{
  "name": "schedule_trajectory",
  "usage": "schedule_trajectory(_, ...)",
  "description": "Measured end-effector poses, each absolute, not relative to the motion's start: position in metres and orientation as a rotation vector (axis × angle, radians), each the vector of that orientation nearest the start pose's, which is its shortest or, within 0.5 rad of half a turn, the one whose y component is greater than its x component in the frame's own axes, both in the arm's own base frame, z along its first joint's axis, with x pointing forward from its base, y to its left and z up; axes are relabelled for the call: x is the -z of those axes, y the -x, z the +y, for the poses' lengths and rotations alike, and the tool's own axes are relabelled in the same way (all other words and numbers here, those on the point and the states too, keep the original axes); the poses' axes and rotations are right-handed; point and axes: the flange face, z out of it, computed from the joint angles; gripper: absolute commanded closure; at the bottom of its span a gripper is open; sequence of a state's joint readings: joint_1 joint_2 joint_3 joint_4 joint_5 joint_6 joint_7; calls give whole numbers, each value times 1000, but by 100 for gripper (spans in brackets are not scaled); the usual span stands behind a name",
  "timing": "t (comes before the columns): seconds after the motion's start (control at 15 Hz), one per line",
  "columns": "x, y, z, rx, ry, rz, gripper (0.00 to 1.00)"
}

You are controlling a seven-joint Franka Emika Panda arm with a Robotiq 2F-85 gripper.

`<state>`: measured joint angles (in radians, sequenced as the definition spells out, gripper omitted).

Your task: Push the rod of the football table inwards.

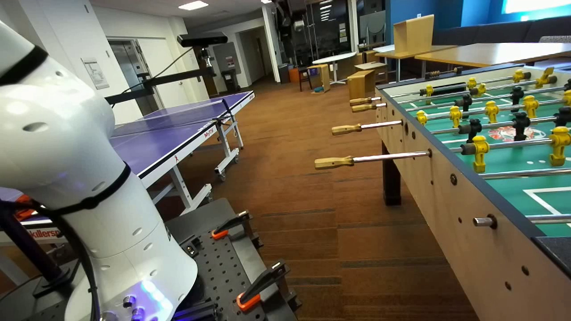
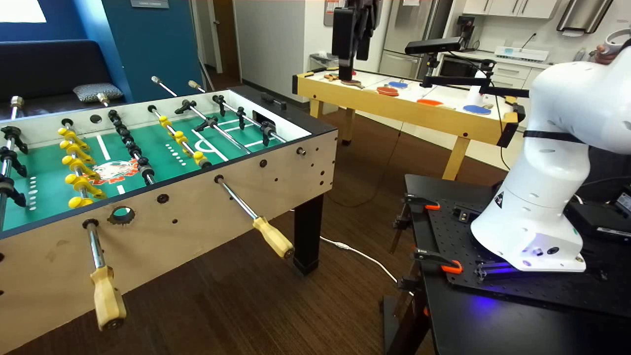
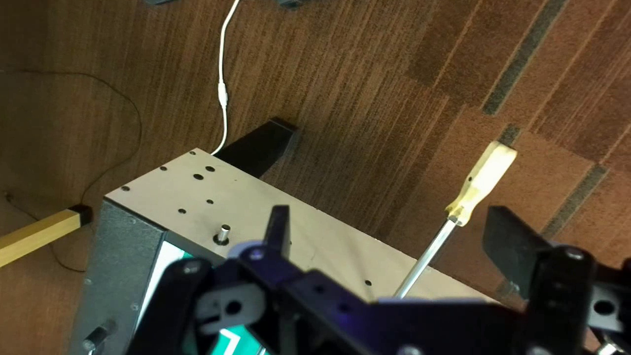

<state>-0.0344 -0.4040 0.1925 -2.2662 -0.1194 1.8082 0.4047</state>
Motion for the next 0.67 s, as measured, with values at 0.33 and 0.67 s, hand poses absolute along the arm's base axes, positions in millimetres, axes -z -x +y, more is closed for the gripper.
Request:
schedule_trajectory(0.33,-456,-433,76,104,3219,473,0)
schedule_trajectory(0.67,-379,-433,88,161,3134,563,0)
